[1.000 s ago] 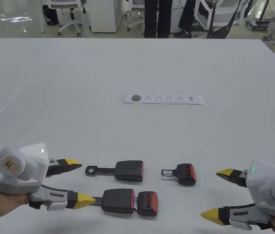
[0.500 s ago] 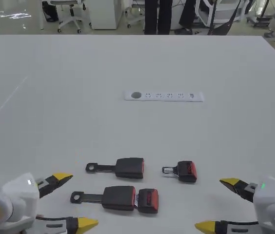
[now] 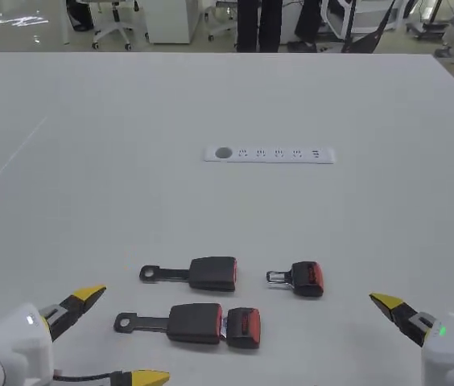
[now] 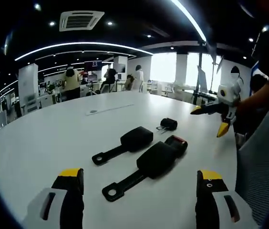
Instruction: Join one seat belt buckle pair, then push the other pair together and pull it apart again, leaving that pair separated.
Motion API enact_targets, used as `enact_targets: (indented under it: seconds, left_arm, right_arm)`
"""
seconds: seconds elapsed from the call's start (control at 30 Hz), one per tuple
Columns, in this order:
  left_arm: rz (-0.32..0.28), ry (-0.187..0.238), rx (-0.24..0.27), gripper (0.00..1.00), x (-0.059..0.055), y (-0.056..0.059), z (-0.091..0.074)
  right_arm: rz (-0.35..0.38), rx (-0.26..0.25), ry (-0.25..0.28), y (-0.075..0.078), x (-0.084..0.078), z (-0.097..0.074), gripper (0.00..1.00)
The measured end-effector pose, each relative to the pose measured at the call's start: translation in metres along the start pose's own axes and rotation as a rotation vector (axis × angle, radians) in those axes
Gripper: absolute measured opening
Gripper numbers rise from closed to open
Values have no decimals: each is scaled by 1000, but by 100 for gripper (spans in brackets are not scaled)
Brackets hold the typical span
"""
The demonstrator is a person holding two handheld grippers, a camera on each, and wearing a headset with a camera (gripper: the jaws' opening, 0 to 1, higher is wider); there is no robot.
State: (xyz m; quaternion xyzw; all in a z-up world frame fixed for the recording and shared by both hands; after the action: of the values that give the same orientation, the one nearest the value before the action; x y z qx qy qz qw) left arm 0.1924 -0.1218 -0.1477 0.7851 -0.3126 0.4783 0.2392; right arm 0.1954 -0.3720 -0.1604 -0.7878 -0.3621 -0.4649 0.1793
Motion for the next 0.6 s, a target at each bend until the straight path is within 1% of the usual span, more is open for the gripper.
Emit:
enact_targets:
  seconds: [0.07, 0.13, 0.2, 0.27, 0.37, 0.43, 0.6]
  left_arm:
    - [-4, 5, 2, 100, 0, 1, 0]
    - [-14, 21, -1, 100, 1, 3, 0]
    - [1, 13, -6, 100, -1, 5, 1]
    - [-1, -4, -9, 100, -3, 7, 2]
    - [-4, -3, -6, 100, -3, 7, 2]
    - [-10, 3, -2, 100, -4, 3, 2]
    - [-9, 9, -1, 100, -2, 4, 2]
  right_arm:
    - [15, 0, 0, -1, 0, 0, 99]
    - [28, -5, 8, 0, 2, -1, 99]
    - [27, -13, 16, 1, 3, -1, 99]
    - [26, -16, 19, 0, 5, -1, 99]
    - [19, -12, 15, -2, 4, -1, 99]
    - [28, -15, 19, -2, 4, -1, 99]
    - [36, -18, 24, -1, 2, -1, 99]
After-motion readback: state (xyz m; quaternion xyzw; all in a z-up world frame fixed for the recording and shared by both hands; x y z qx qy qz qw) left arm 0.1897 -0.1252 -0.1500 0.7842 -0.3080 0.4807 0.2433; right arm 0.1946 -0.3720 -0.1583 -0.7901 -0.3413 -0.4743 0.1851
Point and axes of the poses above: the centre of the closed fingertips' face, and the gripper's own axes: z roughly forward along the fingers, y roughly to its right, x roughly out of its top, the point moved 1 cm from there along -z, roughly backward along the fingers, and after that the axes turned 4 degrees about -x, right-handed, at the moved point
